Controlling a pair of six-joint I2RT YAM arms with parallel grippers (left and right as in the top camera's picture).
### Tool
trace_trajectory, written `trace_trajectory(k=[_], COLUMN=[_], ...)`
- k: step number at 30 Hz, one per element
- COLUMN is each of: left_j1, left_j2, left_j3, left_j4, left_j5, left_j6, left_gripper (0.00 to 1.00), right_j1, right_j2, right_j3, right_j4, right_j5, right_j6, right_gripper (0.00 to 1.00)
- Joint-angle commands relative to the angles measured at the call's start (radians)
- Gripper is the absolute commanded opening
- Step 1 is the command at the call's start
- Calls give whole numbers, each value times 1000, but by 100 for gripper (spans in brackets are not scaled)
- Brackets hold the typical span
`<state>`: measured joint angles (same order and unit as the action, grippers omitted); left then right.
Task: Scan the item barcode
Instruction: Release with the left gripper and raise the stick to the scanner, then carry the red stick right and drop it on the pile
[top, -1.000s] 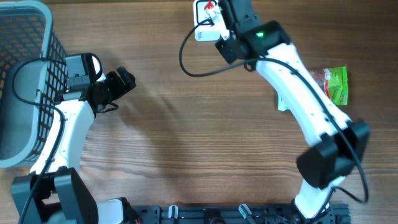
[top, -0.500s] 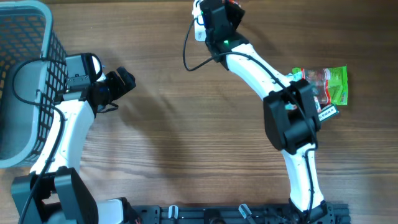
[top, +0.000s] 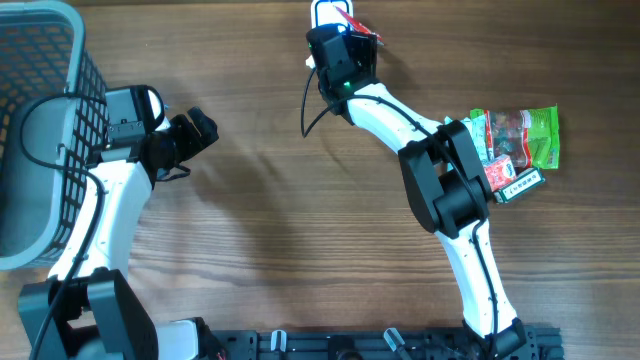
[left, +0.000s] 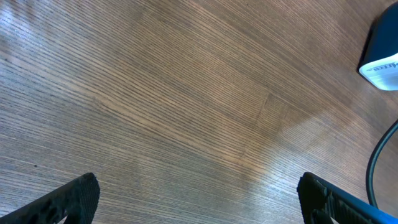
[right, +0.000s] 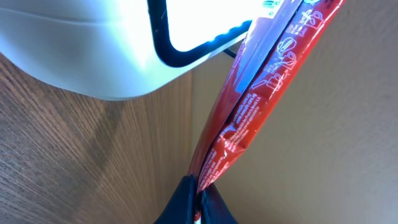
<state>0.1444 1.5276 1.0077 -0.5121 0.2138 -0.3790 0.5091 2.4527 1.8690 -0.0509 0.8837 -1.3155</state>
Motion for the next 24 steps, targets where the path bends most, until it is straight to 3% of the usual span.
trace_trajectory(k=[1, 7, 14, 18, 24], left_j1=[6, 6, 6, 6, 6], left_j2=[-3, -3, -3, -3, -3], left_j3=[7, 7, 7, 7, 7], left_j4=[3, 3, 3, 3, 3], left_j5=[-3, -3, -3, -3, -3], left_j6=[12, 12, 12, 12, 12], left_gripper=[100, 100, 100, 100, 100], right_j1=[5, 5, 5, 3, -61], right_j2=[12, 12, -45, -228, -536], right_j3=[5, 5, 5, 5, 5], right_j4=[-14, -197, -202, -367, -924], right_j5=[-41, -164, -172, -355, -522], right_j6=[69, 245, 303, 556, 1120], right_gripper=[4, 4, 4, 4, 4])
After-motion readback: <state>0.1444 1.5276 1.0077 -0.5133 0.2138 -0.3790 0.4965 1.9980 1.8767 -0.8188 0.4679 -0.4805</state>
